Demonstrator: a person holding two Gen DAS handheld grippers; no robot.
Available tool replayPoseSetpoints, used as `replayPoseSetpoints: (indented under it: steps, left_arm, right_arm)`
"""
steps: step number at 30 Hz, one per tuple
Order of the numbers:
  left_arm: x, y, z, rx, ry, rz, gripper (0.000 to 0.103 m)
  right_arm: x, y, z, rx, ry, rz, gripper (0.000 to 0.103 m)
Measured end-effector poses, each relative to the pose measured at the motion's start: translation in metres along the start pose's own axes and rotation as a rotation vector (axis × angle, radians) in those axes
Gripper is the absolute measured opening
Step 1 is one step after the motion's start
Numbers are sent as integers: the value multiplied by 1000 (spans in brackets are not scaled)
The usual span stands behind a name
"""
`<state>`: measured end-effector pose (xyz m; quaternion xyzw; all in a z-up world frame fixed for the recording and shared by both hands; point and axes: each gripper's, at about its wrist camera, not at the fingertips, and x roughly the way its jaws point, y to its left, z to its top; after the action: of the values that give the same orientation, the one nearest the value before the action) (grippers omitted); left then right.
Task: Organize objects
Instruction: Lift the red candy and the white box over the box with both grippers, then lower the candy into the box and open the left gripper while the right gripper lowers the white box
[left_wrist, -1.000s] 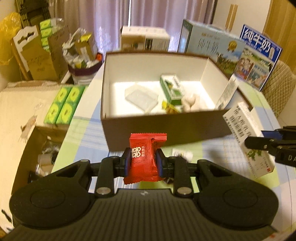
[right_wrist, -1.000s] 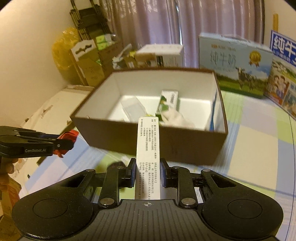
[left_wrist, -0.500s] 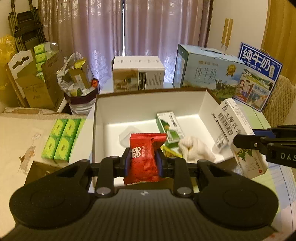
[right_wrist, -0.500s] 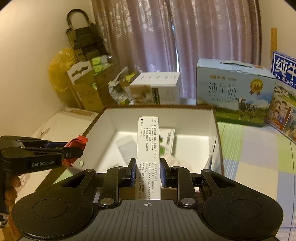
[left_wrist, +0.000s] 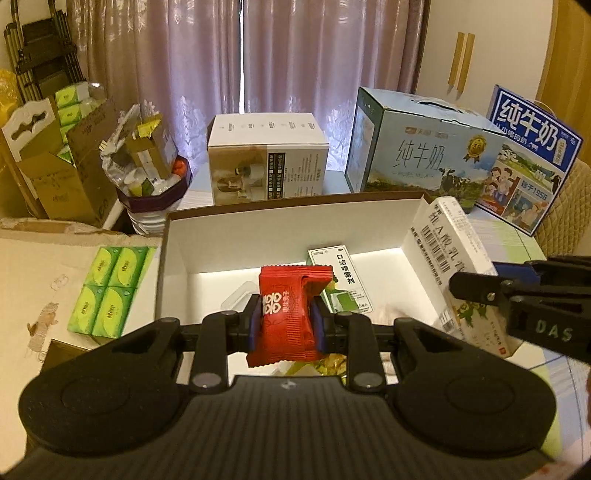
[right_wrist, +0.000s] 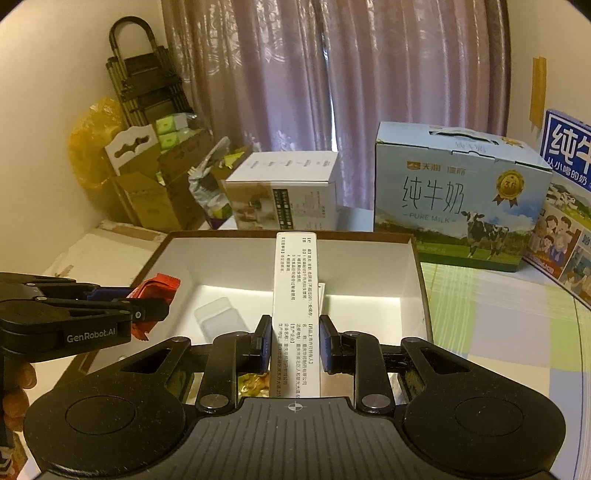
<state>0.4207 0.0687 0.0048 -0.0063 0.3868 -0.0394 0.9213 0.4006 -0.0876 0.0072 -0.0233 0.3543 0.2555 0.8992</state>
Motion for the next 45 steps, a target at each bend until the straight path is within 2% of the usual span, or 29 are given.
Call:
replayPoseSetpoints:
  steps: [9, 24, 34, 42, 44, 45]
  left_arm:
    - [32, 1, 15, -17, 38, 2, 23]
    - [105, 4, 37, -65, 147, 14, 23]
    - [143, -1, 44, -72, 197, 22, 24]
    - [153, -1, 46, -62, 192, 16, 24]
    - [154, 0, 45, -61, 195, 18, 26]
    - [154, 1, 45, -61, 197, 18, 30]
  right_arm:
    - [38, -7, 9, 3, 39, -37, 22]
    - [103, -28, 20, 0, 137, -104, 22]
    - [121, -31, 24, -21, 151, -130, 22]
    - [123, -38, 25, -17, 154, -142, 22]
    - [124, -40, 24, -15, 155, -143, 22]
    - [124, -40, 24, -13, 156, -144, 22]
